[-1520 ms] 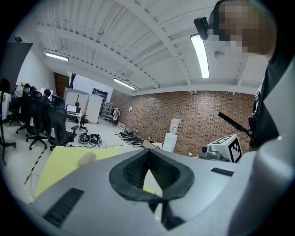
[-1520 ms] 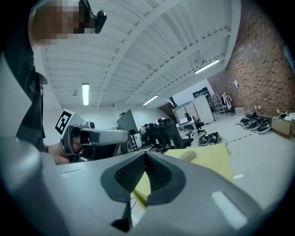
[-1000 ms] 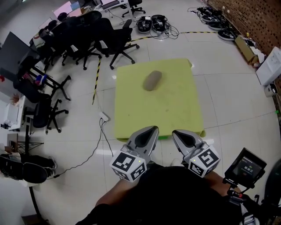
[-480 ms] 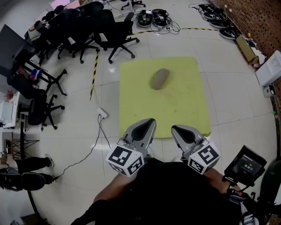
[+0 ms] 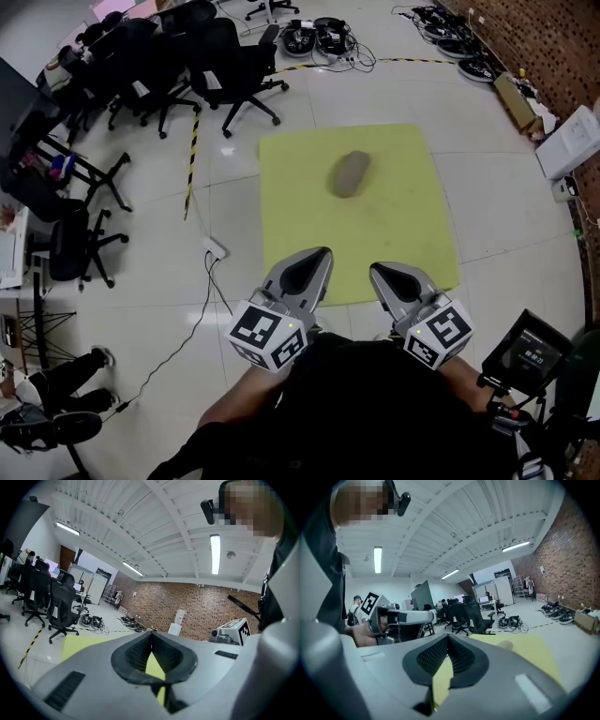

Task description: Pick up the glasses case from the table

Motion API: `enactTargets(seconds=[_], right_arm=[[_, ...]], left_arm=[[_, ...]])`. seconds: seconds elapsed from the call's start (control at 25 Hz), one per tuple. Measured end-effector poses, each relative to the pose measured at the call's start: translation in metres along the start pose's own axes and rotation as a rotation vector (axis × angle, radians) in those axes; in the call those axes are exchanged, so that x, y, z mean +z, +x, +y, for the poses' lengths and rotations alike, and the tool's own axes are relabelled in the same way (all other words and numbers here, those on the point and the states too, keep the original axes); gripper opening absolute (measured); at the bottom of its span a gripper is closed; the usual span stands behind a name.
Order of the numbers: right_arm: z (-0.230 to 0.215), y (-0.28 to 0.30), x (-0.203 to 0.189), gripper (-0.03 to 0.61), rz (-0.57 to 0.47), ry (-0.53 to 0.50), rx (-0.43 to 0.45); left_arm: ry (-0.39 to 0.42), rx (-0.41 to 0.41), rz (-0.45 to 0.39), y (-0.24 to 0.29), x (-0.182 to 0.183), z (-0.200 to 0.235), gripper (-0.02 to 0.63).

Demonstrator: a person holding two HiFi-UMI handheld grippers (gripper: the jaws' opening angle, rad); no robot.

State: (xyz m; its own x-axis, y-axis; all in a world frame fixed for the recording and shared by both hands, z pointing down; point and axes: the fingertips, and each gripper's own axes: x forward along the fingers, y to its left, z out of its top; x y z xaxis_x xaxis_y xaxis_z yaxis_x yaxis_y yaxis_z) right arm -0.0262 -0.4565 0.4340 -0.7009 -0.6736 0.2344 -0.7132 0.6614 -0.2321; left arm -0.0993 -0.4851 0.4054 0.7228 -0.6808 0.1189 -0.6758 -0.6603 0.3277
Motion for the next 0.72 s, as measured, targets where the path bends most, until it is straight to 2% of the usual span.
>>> enactTargets(seconds=[0.32,0.72], right_arm=[[0.013,0.032,0.001,0.002,0.023,-0.02,-0.046],[0.019,0.052,-0.006,0.002,0.06,-0.025,-0.06]], left_arm=[[-0.013,-0.079,0.005,-0.005,0.001,0.026,0.006],[-0.05,-0.087,0.013,-0.009,-0.007,0.053,0.006]])
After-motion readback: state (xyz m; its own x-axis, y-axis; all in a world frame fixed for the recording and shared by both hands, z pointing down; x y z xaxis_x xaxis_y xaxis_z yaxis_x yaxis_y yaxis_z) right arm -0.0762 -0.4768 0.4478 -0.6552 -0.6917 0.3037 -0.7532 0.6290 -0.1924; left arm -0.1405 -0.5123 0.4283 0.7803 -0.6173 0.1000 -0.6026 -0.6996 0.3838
